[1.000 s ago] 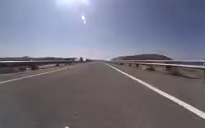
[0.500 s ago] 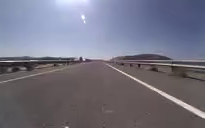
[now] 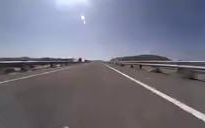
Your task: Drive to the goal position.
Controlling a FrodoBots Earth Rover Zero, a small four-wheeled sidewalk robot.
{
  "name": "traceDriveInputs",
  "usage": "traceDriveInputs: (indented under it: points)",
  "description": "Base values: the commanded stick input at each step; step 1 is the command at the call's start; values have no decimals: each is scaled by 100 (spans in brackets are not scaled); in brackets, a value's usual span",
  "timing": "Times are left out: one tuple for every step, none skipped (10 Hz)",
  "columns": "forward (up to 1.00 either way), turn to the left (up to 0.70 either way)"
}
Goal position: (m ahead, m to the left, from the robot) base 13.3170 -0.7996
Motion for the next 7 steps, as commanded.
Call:
traceDriveInputs:
  points:
    - [100, 0]
    - [100, 0]
    - [100, 0]
    - [100, 0]
    - [100, 0]
    - [100, 0]
    - [100, 0]
